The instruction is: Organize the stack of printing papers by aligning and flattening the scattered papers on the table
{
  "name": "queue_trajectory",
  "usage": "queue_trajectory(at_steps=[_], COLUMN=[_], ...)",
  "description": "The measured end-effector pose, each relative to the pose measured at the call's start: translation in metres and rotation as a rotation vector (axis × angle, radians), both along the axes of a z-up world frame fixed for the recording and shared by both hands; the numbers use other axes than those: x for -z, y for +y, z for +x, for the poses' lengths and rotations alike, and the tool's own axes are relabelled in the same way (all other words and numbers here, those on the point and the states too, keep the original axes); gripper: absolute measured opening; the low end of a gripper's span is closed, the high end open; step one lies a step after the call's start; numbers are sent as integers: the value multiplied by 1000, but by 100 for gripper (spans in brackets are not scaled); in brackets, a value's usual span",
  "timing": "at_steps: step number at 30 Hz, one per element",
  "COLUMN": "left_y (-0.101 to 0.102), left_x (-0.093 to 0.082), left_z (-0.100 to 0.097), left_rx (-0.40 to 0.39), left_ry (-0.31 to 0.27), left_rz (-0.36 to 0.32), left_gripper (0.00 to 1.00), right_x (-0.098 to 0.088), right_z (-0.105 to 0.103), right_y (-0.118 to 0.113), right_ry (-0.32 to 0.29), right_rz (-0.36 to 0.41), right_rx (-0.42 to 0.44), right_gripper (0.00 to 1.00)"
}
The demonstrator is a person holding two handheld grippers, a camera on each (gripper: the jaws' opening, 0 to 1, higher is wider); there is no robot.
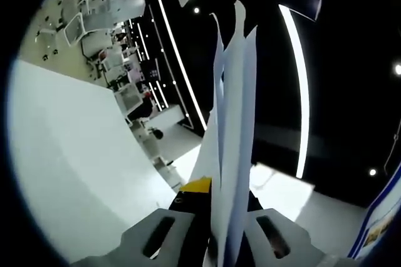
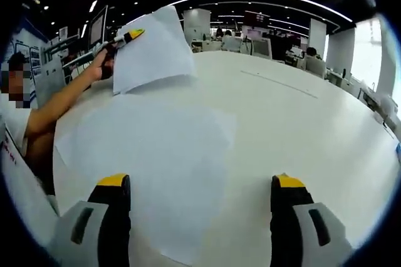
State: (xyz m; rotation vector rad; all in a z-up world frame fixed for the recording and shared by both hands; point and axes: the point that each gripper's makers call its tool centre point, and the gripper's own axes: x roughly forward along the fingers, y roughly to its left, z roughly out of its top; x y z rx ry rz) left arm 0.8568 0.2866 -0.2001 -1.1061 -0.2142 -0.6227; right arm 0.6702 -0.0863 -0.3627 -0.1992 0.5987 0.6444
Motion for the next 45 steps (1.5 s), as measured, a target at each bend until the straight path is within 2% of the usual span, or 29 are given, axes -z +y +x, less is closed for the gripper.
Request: queue_trajectory(at_steps=[13,45], left_y=[0,0], left_x=[2,5], left_z=[0,3], left_rx=[4,4], left_ry=[5,10], left_rz=[-10,-7], left_gripper=[6,6], right_x=[1,-1], right_z=[3,7], right_y=[0,-1], right_ry=[9,-36], right_rz=[-8,22], right_rx=[8,24], right_gripper=[90,89])
